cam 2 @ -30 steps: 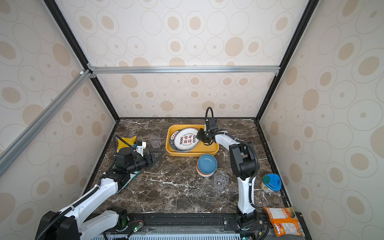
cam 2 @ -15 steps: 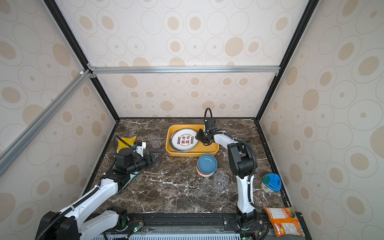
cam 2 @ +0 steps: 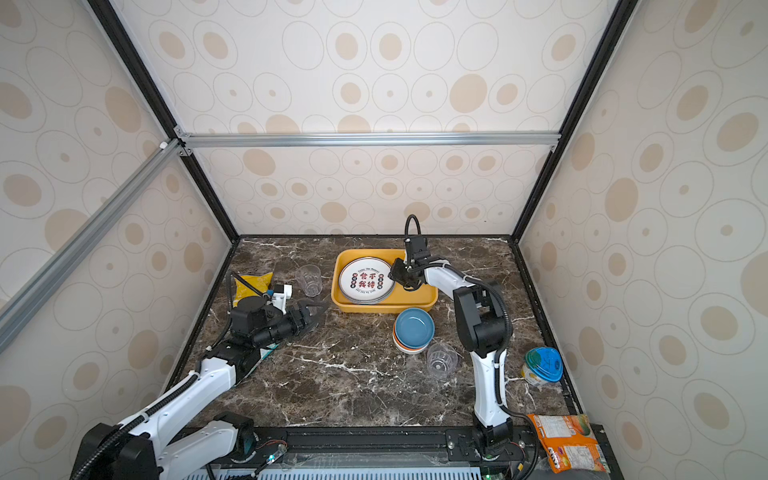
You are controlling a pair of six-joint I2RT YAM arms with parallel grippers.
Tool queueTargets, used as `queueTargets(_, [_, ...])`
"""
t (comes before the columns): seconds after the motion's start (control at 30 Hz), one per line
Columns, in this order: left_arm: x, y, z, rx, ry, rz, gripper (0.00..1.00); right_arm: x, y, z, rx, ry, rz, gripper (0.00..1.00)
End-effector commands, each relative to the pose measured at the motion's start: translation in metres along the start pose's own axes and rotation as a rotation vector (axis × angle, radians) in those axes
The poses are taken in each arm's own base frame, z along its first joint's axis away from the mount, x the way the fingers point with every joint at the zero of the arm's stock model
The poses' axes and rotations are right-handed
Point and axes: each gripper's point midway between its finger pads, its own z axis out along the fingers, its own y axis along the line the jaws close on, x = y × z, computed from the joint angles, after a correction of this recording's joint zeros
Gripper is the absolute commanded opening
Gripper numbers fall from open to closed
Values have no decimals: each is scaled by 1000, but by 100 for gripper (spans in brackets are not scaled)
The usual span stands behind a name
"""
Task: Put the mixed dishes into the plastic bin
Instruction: 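Open the right gripper and release the plate in the bin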
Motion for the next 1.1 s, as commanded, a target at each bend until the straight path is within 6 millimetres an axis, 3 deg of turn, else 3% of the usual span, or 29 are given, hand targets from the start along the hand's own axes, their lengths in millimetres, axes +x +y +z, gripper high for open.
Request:
queueTargets(0.0, [-7,-9,-4,6,-27,40,76,-2,7,-10,8,-11,-22,34])
queueTargets(0.63, [-13,-13,-8,-48,-28,119,78,1,15,-50,18,-36,-58,41])
queueTargets(1.07, [-10,-23,3,-73,13,179,78,24,20,-111,23,-23,-151,44])
